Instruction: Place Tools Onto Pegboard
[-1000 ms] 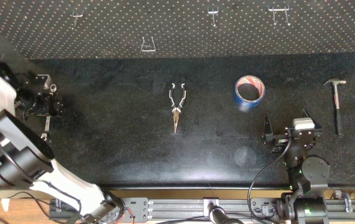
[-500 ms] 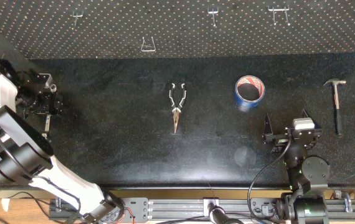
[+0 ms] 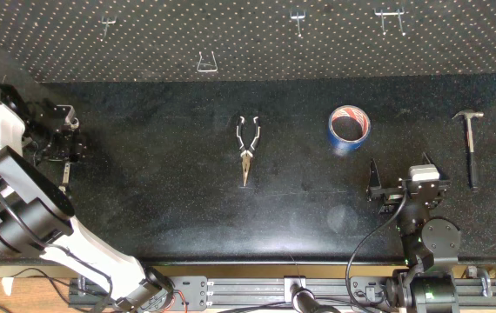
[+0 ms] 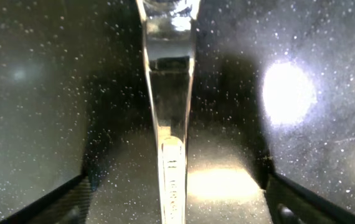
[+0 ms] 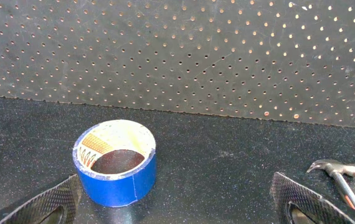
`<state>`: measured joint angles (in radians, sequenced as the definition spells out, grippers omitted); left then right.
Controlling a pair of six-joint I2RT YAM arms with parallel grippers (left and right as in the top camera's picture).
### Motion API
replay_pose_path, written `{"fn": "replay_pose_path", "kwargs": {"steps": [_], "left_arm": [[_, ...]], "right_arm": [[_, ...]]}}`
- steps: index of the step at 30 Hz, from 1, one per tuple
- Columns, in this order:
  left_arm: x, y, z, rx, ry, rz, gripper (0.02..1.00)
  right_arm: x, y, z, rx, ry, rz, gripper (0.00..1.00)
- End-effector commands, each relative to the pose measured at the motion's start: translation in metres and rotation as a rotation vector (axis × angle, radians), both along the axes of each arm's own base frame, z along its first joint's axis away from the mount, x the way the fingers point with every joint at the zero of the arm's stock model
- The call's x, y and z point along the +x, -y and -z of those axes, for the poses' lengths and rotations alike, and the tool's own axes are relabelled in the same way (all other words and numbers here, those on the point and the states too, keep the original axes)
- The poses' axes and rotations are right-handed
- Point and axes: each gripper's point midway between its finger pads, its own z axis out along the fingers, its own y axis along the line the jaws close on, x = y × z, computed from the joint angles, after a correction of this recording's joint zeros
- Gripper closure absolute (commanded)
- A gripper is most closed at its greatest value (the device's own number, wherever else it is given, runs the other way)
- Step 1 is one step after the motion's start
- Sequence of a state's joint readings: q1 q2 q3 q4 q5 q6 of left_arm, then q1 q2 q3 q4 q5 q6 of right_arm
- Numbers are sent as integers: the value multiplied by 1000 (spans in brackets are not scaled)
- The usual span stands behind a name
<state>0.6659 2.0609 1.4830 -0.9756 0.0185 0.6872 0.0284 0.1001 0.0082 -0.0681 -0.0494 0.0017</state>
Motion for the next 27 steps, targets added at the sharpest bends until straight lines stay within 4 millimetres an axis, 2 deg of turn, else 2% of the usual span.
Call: {"fn": "replay_pose_path", "kwargs": {"steps": [1, 2, 4, 5, 9, 12, 14, 16, 19, 20, 21, 25, 26, 27], "left_arm": [[-1, -2, 3, -1, -24, 9, 542], [-1, -2, 3, -1, -24, 9, 665], [-1, -2, 3, -1, -23, 8, 969], [0, -3, 3, 2, -21, -2, 989], [-2, -2, -3, 2, -21, -2, 991], [10, -10, -55, 83, 118, -167, 989], [10, -9, -103, 133, 226, -238, 989], [-4, 4, -150, 186, 311, -198, 989], [-25, 25, -195, 214, 399, -173, 989], [-28, 28, -200, 207, 424, -175, 989], [-27, 40, -208, 189, 522, -174, 989], [-12, 43, -217, 238, 839, -327, 989], [-8, 52, -219, 242, 899, -318, 989], [-2, 68, -222, 231, 953, -282, 989]], "right_arm": [[0, 0, 2, -12, -4, 4, 5], [0, 1, 2, -12, -4, 4, 1], [0, 1, 2, -12, -4, 4, 5], [0, 0, 2, -12, -4, 4, 5], [0, 0, 2, -12, -4, 4, 5], [0, 0, 2, -12, -4, 4, 5], [0, 0, 2, -12, -4, 4, 5], [0, 0, 2, -12, -4, 4, 5], [0, 0, 2, -12, -4, 4, 5], [0, 0, 2, -12, -4, 4, 5], [0, 0, 2, -12, -4, 4, 5], [0, 1, 2, -12, -4, 4, 5], [0, 1, 2, -12, -4, 4, 5], [0, 1, 2, -12, -4, 4, 5]]}}
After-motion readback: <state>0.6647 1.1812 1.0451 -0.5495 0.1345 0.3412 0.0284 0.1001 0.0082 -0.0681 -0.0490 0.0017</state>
